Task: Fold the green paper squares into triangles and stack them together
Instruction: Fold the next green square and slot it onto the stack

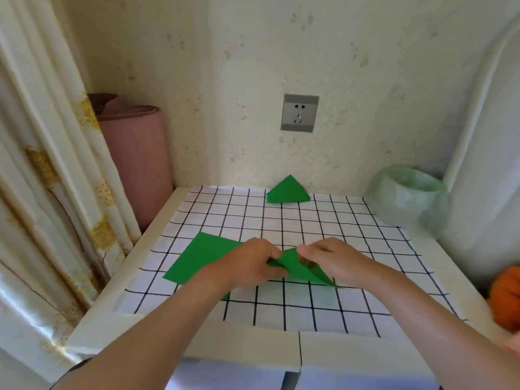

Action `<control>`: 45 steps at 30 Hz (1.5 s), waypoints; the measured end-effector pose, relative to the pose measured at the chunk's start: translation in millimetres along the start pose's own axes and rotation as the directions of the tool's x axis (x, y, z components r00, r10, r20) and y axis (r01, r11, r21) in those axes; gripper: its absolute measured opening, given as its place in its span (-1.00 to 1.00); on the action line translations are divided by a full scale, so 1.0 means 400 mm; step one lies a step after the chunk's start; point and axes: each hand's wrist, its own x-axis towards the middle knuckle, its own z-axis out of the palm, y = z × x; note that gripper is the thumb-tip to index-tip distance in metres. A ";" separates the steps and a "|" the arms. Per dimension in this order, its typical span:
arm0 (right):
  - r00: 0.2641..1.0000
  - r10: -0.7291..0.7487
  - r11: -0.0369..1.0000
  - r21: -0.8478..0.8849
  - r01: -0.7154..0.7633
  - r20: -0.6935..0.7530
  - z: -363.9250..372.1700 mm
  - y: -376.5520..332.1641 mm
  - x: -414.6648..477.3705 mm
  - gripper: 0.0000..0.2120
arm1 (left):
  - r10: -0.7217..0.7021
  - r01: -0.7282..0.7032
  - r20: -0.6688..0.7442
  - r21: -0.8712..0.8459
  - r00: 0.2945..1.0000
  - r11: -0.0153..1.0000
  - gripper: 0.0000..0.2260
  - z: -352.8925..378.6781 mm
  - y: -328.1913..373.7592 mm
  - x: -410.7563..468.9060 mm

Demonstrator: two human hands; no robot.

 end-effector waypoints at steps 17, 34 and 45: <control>0.991 -0.050 0.906 -0.424 -0.006 -0.120 0.001 0.127 0.117 -0.60 | -0.086 0.068 0.206 0.093 0.975 0.993 -0.65 0.042 0.071 0.091; 0.985 0.004 0.954 0.295 0.048 -0.172 -0.035 0.073 0.111 -0.61 | 0.028 -0.023 -0.144 0.039 0.989 0.999 -0.89 0.024 0.052 0.102; 0.976 0.033 0.941 0.336 0.043 -0.215 -0.049 0.059 0.067 -0.91 | -0.098 0.004 -0.305 -0.294 0.947 0.956 -0.62 0.036 0.061 0.119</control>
